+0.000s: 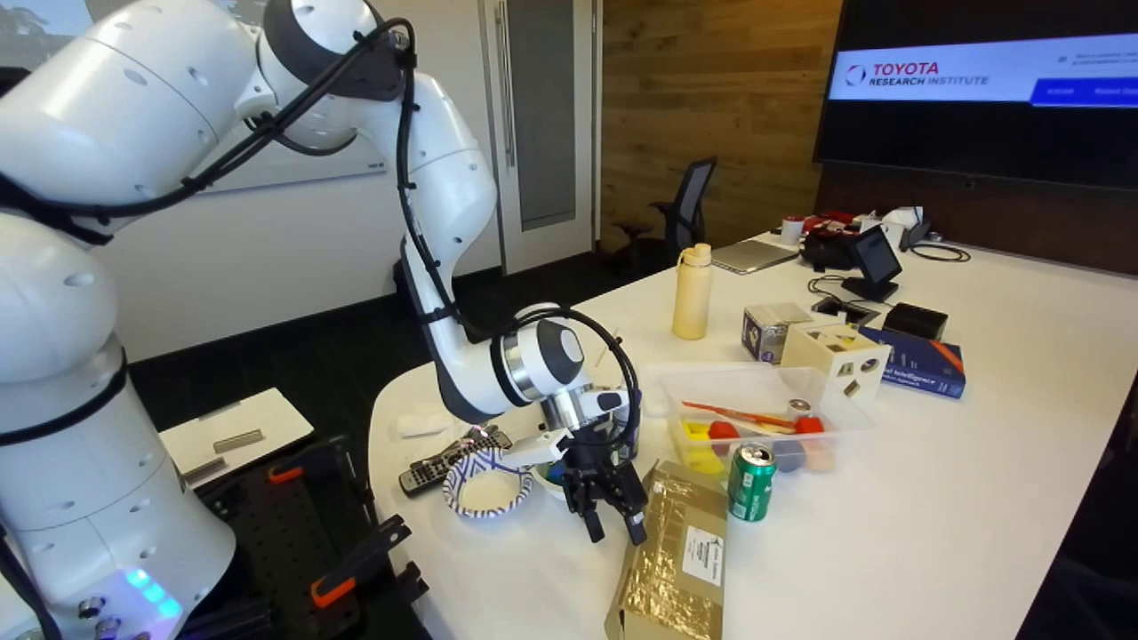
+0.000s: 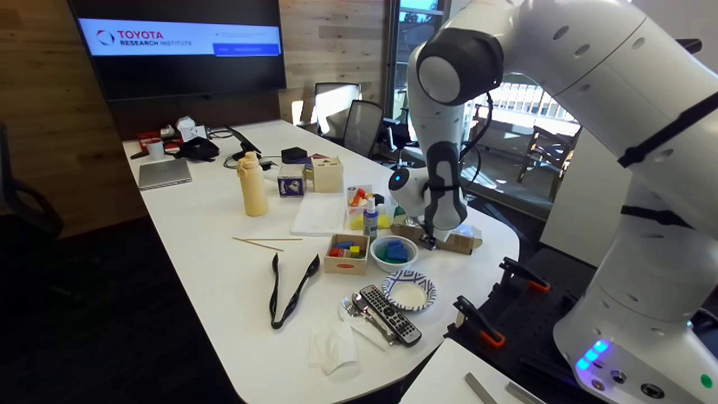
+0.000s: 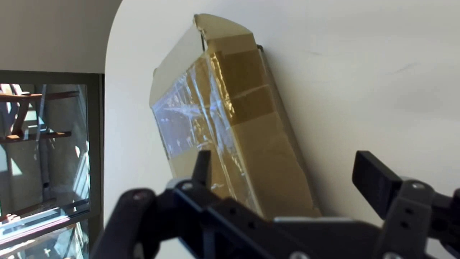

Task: Open the brown box.

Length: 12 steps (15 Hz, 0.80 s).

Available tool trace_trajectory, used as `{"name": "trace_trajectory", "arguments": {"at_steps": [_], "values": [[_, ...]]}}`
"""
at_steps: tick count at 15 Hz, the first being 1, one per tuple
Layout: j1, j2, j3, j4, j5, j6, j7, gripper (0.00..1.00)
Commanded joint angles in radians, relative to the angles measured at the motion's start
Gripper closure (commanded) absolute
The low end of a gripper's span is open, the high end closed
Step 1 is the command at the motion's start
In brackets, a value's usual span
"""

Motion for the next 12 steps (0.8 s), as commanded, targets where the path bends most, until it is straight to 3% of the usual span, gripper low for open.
{"name": "trace_trajectory", "arguments": {"at_steps": [1, 7, 12], "values": [[0.029, 0.099, -0.039, 0.069, 0.02, 0.03, 0.021, 0.0], [0.027, 0.196, -0.065, 0.159, 0.104, 0.029, -0.001, 0.0], [0.06, 0.188, -0.093, 0.121, 0.175, 0.085, -0.032, 0.0]]}}
